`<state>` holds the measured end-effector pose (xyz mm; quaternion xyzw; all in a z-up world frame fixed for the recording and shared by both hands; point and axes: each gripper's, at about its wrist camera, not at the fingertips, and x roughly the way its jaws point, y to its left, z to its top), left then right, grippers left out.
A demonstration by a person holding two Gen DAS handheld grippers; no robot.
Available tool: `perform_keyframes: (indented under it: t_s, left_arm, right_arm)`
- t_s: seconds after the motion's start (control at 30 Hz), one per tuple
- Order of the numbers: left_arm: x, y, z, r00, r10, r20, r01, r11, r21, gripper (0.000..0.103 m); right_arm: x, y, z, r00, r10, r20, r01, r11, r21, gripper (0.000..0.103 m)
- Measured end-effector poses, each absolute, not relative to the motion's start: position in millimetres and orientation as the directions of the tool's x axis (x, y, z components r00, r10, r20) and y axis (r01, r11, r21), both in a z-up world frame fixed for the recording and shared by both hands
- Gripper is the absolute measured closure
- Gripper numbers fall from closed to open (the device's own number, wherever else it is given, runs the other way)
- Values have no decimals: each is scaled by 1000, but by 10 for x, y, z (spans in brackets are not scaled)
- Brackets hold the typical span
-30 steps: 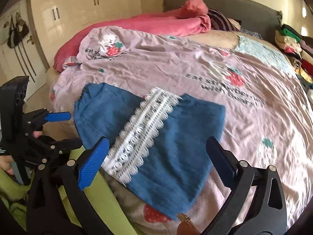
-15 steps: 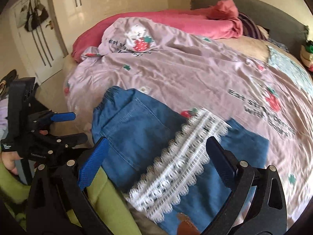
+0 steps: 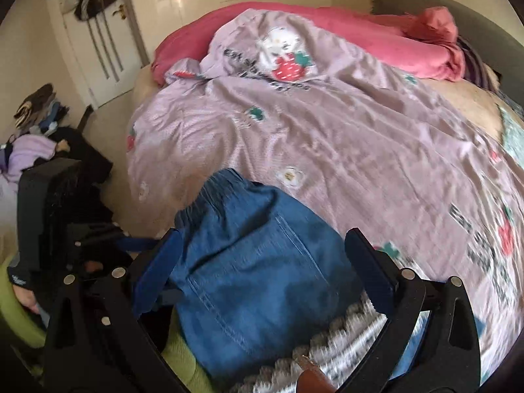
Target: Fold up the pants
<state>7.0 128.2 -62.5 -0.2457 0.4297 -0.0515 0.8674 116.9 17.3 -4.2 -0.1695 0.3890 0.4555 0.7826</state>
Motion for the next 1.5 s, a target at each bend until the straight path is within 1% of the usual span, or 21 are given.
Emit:
perform_keyframes:
  t_s: [0.1,0.3,0.37,0.43,0.47,0.5,0.6,0.63,0.7,0.8,0.87,0.93,0.97,1.1,1.2,1.23,1.33,1.43,1.47,1.5]
  left_arm:
    - [131,1247,-673,618,-316,-720,-121,867,-483,49]
    - [247,1255,-822,587,-326,-741,-134,863,-486,49]
    - [276,1266,-872,580,-335,-743,-137,859,-494,48]
    - [290,1277,-895,581,-342,-738,-135,854,-502,48]
    - [297,1279,-904,581,-344,-738,-133,854,-503,48]
    - [300,1288,-908,581,-346,-737,-132,853,-505,48]
    - [323,1307,-940,584,-356,-730,-132,846,-517,47]
    - [335,1320,-941,586,-359,-726,-132,842,-523,47]
    - [336,1320,-933,591,-362,-721,-128,841,-526,46]
    - [290,1326,-886,600,-364,-712,-127,836,-535,41]
    - [259,1288,-784,613,-354,-706,-109,847,-520,38]
    - [249,1235,-695,622,-363,-694,-79,852,-517,30]
    - [263,1195,-662,622,-373,-688,-63,852,-519,28]
    - [350,1028,-595,612,-430,-664,-12,834,-551,28]
    - [467,812,-544,581,-533,-615,42,774,-632,28]
    - [486,749,-522,575,-548,-607,58,767,-639,30]
    - [541,504,-393,569,-569,-594,107,767,-632,30]
    - [580,273,-262,563,-596,-573,148,755,-639,30]
    - [582,192,-224,562,-601,-568,161,753,-638,30]
    - [570,100,-187,562,-607,-562,177,752,-636,30]
  right_arm:
    - [1207,336,-99,249,573,-781,-865,495,87,9]
    - [1313,671,-260,177,542,-822,-899,429,89,9]
    - [1363,781,-382,159,505,-848,-904,421,81,9]
    - [1402,854,-485,121,489,-864,-908,407,103,14]
    - [1419,874,-530,100,491,-866,-909,398,121,17]
    - [1443,897,-592,71,494,-866,-908,391,148,27]
    - [1454,899,-664,41,516,-855,-901,389,192,45]
    - [1437,880,-649,44,526,-850,-903,385,191,48]
    - [1416,783,-567,54,556,-830,-902,384,198,60]
    - [1447,547,-401,43,626,-779,-890,379,255,71]
    - [1468,376,-315,33,666,-745,-881,371,293,72]
    - [1454,167,-185,22,717,-697,-874,352,334,72]
    - [1447,64,-121,17,737,-675,-873,340,349,72]
    - [1429,-245,82,41,783,-621,-876,327,355,72]
    - [1415,-490,190,66,803,-592,-876,331,350,72]
    - [1417,-580,214,75,807,-585,-874,335,351,72]
    - [1448,-788,234,106,814,-571,-862,362,355,70]
    - [1463,-977,261,135,825,-548,-852,379,361,65]
    - [1467,-1066,270,149,830,-538,-846,388,365,60]
    - [1482,-1173,270,166,833,-527,-832,406,379,52]
